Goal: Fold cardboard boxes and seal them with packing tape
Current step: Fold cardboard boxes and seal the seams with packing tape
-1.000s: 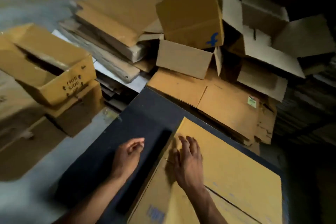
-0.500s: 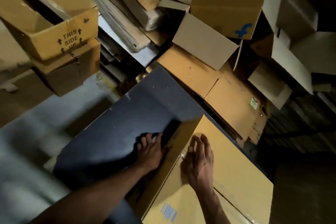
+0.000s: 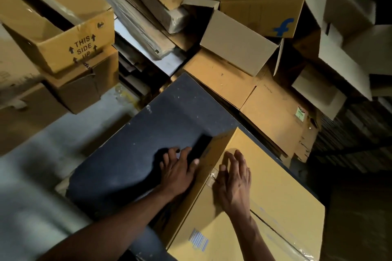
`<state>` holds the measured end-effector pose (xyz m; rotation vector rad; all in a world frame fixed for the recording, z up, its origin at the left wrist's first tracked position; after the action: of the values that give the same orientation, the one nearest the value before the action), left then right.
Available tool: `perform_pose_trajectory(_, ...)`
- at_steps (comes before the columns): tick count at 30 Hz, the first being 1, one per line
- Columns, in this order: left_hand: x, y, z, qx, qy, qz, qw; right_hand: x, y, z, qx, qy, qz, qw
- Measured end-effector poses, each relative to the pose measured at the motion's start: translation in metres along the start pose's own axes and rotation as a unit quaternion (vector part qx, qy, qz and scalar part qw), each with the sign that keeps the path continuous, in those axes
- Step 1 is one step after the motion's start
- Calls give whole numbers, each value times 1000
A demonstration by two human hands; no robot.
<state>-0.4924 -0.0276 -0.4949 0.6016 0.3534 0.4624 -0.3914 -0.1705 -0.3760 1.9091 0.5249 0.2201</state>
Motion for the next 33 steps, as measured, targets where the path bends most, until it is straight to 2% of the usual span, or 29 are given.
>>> perform_pose_trajectory(3, 0, 23, 49, -45, -63, 56, 995, 2, 17, 5, 26, 14, -19, 999)
perform_pose_trajectory(6, -18, 37, 120, -17, -211, 89, 973, 2, 41, 43, -7, -23, -31, 999)
perform_pose_trajectory(8, -39, 25, 162, 50, -290, 66, 953, 0, 61, 87, -32, -58, -37, 997)
perform_pose_trajectory(11, -67, -28, 213, 200, -358, -38, 911, 5, 107, 173, -90, -118, -30, 988)
perform_pose_trajectory(15, -104, -103, 245, 269, -352, -186, 877, 23, 162, 276, -146, -221, -78, 961)
perform_pose_trajectory(18, -156, -160, 256, 289, -367, -299, 832, 16, 167, 327, -50, -238, -133, 961)
perform_pose_trajectory(20, -178, -184, 253, 336, -383, -339, 791, 9, 169, 335, -28, -220, -108, 969)
perform_pose_trajectory(23, -178, -186, 248, 402, -388, -322, 764, 6, 175, 340, -46, -228, -58, 971)
perform_pose_trajectory(27, -142, -159, 240, 465, -368, -334, 733, 5, 174, 352, -54, -285, -56, 955)
perform_pose_trajectory(33, -69, -74, 230, 527, -284, -266, 755, -15, 181, 385, -19, -370, -30, 928)
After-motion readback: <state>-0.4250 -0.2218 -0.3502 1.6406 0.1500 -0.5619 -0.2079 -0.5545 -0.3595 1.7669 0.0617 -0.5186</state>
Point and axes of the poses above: each hand's wrist, its own x-axis towards the middle knuckle, its own y-axis out of the back of the hand, z = x × y, the point moved 9 cm from there along x, towards the middle knuckle, and after that the axes turned 12 degrees about -y, right-handed, at the moved point
